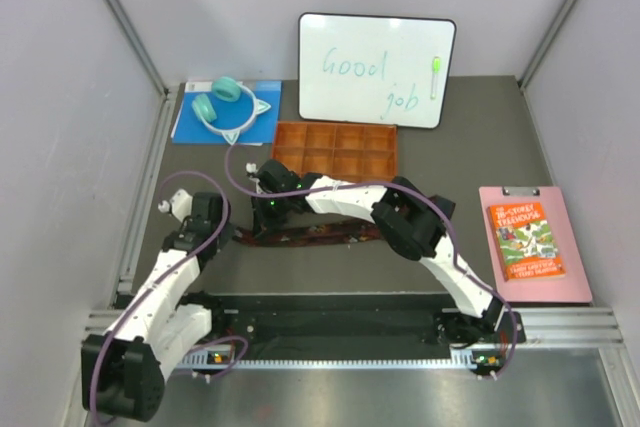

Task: Roll the ties
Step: Roll the tie at the center of the board.

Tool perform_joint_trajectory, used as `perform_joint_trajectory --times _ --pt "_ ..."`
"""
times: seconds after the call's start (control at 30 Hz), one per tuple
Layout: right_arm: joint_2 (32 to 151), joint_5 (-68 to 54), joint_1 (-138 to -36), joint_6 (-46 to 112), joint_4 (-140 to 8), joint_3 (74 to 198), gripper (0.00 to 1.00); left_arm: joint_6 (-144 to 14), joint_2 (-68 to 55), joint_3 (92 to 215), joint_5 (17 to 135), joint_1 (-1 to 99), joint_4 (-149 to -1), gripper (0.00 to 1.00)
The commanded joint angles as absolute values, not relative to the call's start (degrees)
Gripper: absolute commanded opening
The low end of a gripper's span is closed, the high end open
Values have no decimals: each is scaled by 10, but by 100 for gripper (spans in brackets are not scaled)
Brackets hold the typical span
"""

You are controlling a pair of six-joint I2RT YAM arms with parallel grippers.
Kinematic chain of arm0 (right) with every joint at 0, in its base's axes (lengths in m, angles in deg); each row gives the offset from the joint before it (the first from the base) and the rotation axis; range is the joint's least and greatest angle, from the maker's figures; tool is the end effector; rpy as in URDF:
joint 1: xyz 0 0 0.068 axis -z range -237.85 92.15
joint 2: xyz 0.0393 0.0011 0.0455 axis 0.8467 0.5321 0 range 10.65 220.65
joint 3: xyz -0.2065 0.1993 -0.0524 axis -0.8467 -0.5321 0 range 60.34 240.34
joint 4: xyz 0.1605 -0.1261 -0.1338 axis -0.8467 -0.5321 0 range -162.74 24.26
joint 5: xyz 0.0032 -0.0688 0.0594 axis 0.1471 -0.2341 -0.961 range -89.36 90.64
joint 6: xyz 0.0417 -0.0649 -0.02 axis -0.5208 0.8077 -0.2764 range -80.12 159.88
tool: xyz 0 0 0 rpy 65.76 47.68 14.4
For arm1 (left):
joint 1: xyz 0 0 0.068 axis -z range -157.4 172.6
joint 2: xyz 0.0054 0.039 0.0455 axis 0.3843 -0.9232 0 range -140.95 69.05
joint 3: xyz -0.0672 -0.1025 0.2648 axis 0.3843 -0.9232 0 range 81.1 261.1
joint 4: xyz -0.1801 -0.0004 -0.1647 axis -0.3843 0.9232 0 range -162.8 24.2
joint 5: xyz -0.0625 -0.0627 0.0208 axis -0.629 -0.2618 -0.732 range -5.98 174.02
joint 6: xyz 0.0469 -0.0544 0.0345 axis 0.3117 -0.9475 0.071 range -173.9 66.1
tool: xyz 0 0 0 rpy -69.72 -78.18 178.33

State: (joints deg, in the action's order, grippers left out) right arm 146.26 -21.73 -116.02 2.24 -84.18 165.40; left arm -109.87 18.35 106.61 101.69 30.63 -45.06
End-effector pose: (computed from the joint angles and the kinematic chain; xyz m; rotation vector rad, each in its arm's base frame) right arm 0.2617 0.4710 0.1447 -0.6833 2.6439 1.1167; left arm 0.1561 -0.0009 0.1796 -1.1050 2.1726 -0.1117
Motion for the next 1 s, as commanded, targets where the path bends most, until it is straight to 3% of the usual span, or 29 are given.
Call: perform_joint_trajectory --times 0.0,0.3,0.5,0.7,0.97 --pt "1435 -198 -1156 34 -873 1669 2 -1083 214 1121 1088 324 -380 0" --pt "1367 -195 -1156 32 -886 1633 3 -1160 160 1204 1258 490 -276 0" --pt "1330 -196 -1156 30 -882 1590 3 -1250 15 1293 1361 621 -179 0" --pt "1314 -204 -1153 17 -866 1555 3 -1344 -106 1372 1408 691 -95 0" --pt "1345 -241 -1152 -5 -832 1557 3 -1393 -159 1415 1413 730 -62 0"
